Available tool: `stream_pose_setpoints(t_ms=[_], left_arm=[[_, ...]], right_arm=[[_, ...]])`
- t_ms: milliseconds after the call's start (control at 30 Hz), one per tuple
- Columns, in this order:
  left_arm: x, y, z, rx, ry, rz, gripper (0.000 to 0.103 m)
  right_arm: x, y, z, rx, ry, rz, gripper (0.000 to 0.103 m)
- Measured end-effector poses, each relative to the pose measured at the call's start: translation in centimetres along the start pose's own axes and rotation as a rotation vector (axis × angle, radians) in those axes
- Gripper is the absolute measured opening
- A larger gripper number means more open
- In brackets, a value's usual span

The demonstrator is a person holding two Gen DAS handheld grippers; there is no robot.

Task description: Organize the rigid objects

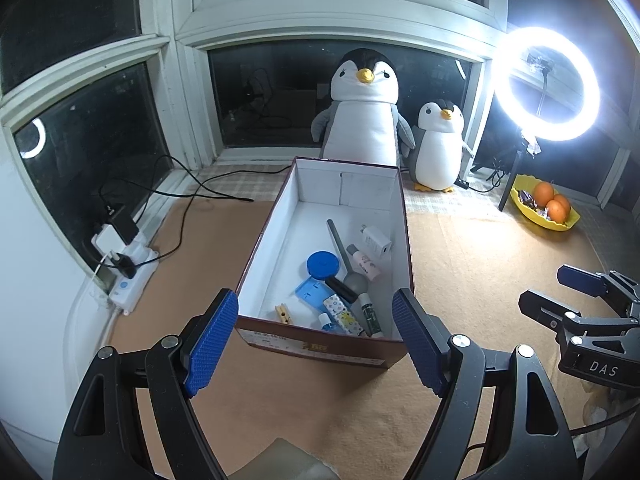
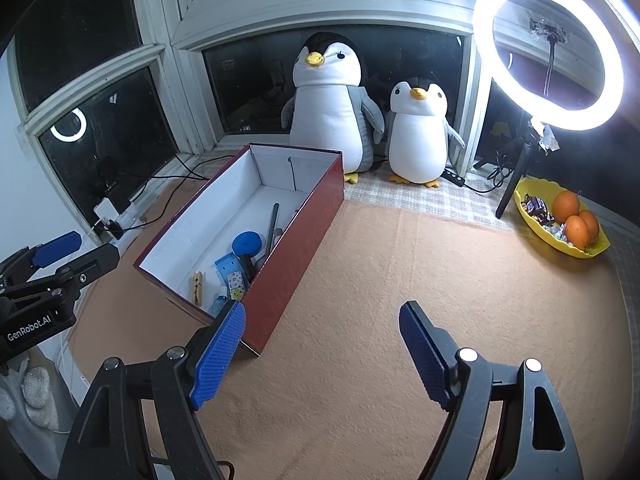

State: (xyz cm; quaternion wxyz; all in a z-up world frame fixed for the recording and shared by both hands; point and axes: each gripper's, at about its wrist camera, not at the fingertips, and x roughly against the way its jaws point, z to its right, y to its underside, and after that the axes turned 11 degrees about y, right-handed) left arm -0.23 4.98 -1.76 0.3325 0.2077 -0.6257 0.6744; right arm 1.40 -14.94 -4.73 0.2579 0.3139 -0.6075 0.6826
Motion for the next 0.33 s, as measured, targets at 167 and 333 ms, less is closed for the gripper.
stream_pose_setpoints(t_ms=[167, 333], left_arm=[[-0.13, 0.04, -0.08, 0.007, 0.006, -0.003, 0.080], [-0.15, 0.07, -0.09, 0.009, 0.006, -0.007, 0.080]], right_arm=[[-0.16, 0.10, 0.00, 0.002, 0.003, -0.006, 0.076], [-0.29, 0.22, 0.00, 0.002, 0.004, -0.012, 0.076]])
